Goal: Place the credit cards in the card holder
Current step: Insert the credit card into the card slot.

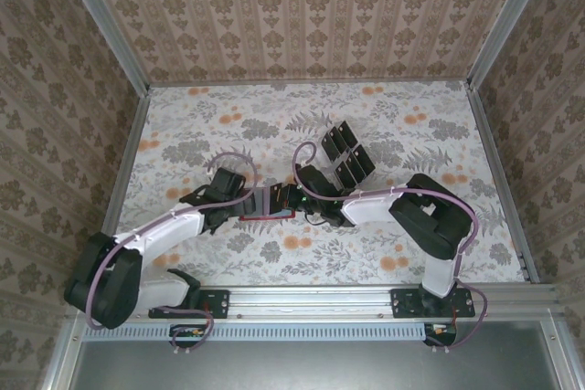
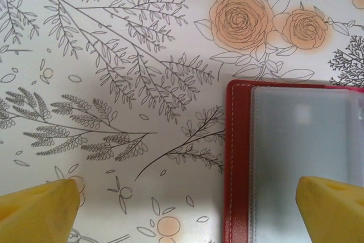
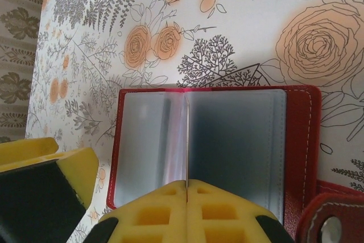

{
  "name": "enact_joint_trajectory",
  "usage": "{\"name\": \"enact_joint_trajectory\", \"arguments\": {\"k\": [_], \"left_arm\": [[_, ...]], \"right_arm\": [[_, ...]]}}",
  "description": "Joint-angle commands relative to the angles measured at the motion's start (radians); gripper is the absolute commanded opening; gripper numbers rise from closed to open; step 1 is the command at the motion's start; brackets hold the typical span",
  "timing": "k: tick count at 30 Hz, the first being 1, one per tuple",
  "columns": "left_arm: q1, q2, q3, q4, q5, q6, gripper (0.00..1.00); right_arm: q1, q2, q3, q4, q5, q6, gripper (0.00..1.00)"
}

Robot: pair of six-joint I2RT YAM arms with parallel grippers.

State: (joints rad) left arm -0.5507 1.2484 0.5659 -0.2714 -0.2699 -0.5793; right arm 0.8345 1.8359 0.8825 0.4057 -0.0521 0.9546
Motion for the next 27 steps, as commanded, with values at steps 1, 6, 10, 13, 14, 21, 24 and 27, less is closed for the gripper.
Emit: {"name": "enact_joint_trajectory", "arguments": {"k": [1,6,10,13,14,21,24,27], "left_arm": [[-0.011,0.027,0.026,0.007,-0.038,0.022,1.00],[-0.015,0.070,0.023,0.019,-0.047,0.013,1.00],[-0.017,0.099,0.020,0.019,-0.061,0.003,1.00],[-0.017,0.116,0.022,-0.002,-0.076,-0.013,1.00],[-0.017,0.118,0.022,-0.008,-0.080,-0.019,1.00],[-0.017,0.110,0.000,-0.035,-0.098,-0.056,1.00],[-0.017,0.098,-0.011,-0.037,-0.100,-0.066,1.00],[-0.017,0.094,-0.016,-0.035,-0.101,-0.070,1.00]], "right_arm": [[-0.006,0.019,-0.025,0.021,0.024,0.016,0.00],[-0.008,0.019,-0.033,0.031,0.020,0.020,0.00],[-0.008,0.020,-0.037,0.037,0.019,0.023,0.00],[-0.008,0.019,-0.040,0.044,0.017,0.028,0.00],[-0.011,0.019,-0.040,0.047,0.016,0.030,0.00],[-0.021,0.010,-0.049,0.088,-0.003,0.049,0.00],[-0.028,0.004,-0.053,0.126,-0.016,0.061,0.00],[-0.031,0.005,-0.056,0.171,-0.028,0.073,0.00]]}}
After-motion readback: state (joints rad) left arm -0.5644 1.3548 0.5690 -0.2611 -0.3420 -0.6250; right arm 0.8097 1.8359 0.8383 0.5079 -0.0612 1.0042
